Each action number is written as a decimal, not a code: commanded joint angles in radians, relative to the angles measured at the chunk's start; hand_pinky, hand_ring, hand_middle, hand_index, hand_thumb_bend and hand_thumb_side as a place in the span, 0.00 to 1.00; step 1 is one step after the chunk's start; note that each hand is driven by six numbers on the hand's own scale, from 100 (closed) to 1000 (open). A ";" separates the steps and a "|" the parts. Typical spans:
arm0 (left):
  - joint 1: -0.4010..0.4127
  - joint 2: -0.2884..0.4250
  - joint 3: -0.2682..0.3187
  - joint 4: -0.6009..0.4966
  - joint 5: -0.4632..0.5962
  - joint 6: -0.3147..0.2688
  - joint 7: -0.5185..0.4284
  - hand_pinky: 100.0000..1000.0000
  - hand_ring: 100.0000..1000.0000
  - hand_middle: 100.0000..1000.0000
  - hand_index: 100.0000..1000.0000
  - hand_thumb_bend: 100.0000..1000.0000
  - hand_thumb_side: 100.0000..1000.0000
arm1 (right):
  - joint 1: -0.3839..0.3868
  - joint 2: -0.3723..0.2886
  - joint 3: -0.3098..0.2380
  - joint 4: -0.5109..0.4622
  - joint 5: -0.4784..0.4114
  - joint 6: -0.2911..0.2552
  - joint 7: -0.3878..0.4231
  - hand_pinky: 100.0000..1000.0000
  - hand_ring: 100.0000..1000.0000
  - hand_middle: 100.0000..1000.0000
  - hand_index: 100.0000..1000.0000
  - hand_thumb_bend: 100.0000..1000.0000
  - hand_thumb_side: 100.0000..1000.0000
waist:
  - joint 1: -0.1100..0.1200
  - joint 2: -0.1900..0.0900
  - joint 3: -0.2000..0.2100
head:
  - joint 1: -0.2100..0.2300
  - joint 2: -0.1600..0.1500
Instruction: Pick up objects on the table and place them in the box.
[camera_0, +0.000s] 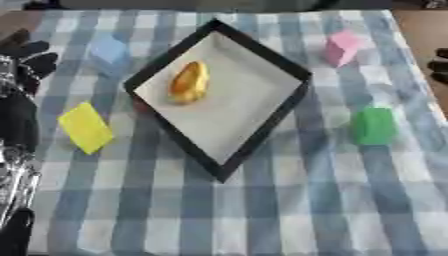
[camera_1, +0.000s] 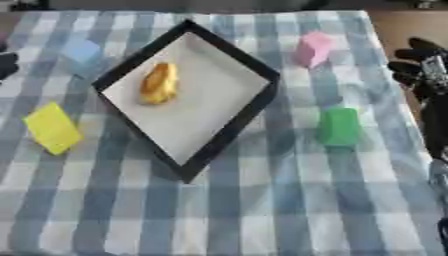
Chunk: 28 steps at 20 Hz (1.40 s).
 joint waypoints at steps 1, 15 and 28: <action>-0.008 0.030 0.005 -0.011 0.002 -0.002 -0.002 0.82 0.73 0.68 0.88 0.02 0.84 | -0.008 -0.014 -0.003 -0.024 0.002 0.001 -0.001 0.84 0.75 0.71 0.84 0.00 0.78 | -0.007 0.001 0.000 | 0.001 -0.001; -0.009 0.035 0.012 -0.013 0.002 -0.003 0.001 0.82 0.73 0.68 0.88 0.03 0.84 | -0.003 -0.071 0.000 -0.052 0.032 0.008 0.025 0.84 0.76 0.72 0.84 0.00 0.75 | -0.016 -0.002 0.002 | 0.008 -0.001; 0.017 0.067 0.016 -0.003 -0.010 -0.002 0.005 0.82 0.73 0.68 0.88 0.02 0.84 | 0.014 -0.435 0.026 -0.086 0.394 -0.169 0.334 0.85 0.79 0.76 0.85 0.00 0.55 | -0.049 -0.025 -0.028 | 0.016 -0.001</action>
